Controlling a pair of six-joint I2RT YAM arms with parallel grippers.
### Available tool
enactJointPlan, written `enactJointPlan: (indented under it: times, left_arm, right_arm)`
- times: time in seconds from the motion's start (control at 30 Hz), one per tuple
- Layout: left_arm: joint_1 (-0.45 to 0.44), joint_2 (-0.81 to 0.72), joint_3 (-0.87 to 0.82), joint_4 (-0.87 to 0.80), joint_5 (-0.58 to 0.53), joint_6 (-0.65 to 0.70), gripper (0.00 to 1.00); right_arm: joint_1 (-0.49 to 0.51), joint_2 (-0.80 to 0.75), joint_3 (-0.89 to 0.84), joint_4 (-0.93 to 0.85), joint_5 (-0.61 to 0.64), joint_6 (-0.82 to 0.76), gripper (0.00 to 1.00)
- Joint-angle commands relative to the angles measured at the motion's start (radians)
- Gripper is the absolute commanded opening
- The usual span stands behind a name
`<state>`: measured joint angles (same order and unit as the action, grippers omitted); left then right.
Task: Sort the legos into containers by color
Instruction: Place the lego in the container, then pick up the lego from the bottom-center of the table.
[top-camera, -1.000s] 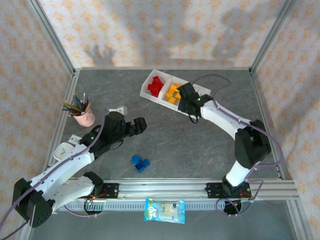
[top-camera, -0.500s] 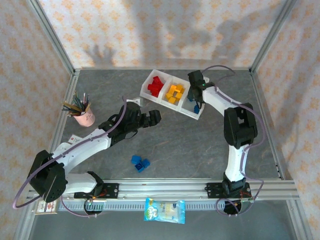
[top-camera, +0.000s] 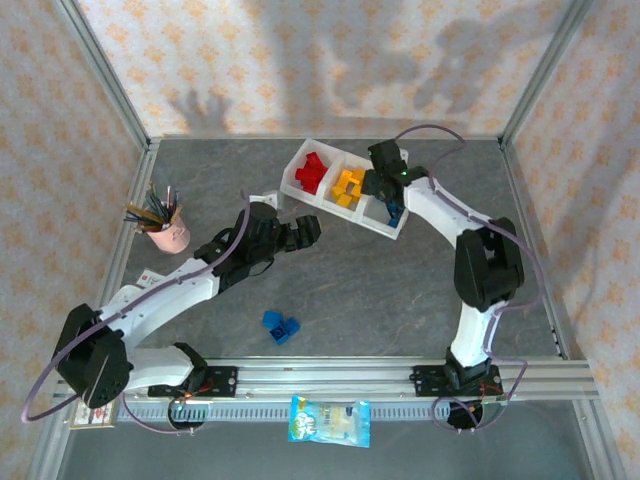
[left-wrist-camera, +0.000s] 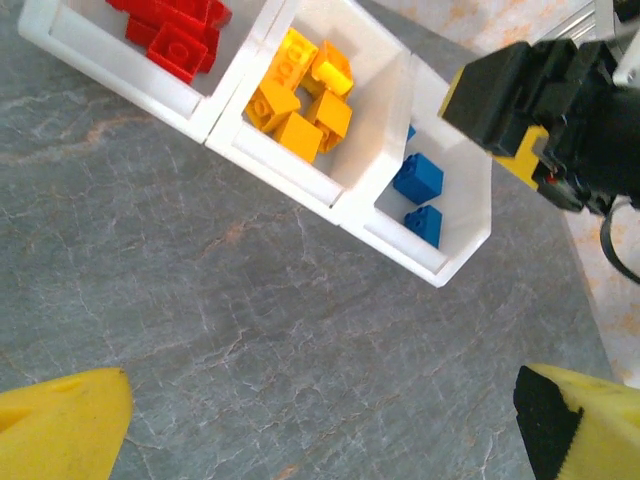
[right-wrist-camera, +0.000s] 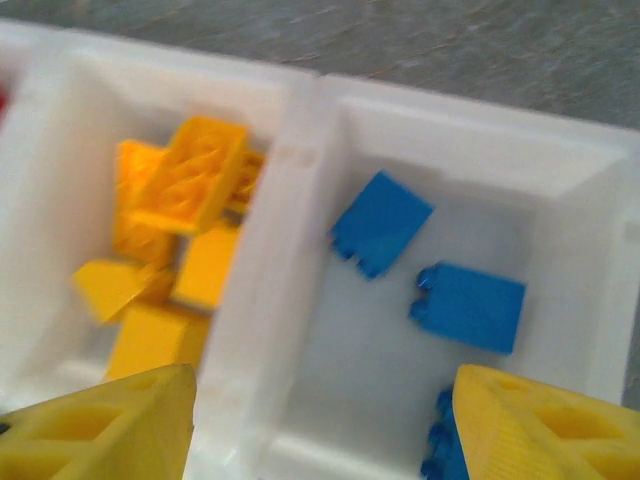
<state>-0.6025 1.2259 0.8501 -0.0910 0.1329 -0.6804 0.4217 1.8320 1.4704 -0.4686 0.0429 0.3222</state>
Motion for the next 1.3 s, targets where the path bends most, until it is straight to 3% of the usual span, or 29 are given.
enactJointPlan:
  times: [0.0, 0.33, 0.73, 1.03, 1.27]
  left_arm:
    - [-0.003, -0.067, -0.013, -0.040, -0.058, 0.009, 0.99]
    - [0.004, -0.255, -0.091, -0.224, -0.140, -0.037, 0.99]
    - [0.013, -0.497, -0.165, -0.469, -0.255, -0.152, 0.99]
    - [0.015, -0.597, -0.174, -0.606, -0.314, -0.220, 0.99]
    - [0.017, -0.668, -0.186, -0.654, -0.340, -0.263, 0.99]
  right_arm:
    - [0.071, -0.080, -0.064, -0.006, -0.016, -0.006, 0.70]
    - [0.327, -0.187, -0.211, -0.010, -0.073, 0.031, 0.77]
    - [0.619, -0.120, -0.235, 0.037, -0.150, 0.100, 0.82]
    - [0.749, -0.056, -0.217, 0.082, -0.177, 0.061, 0.86]
    - [0.786, 0.018, -0.153, 0.059, -0.198, 0.027, 0.87]
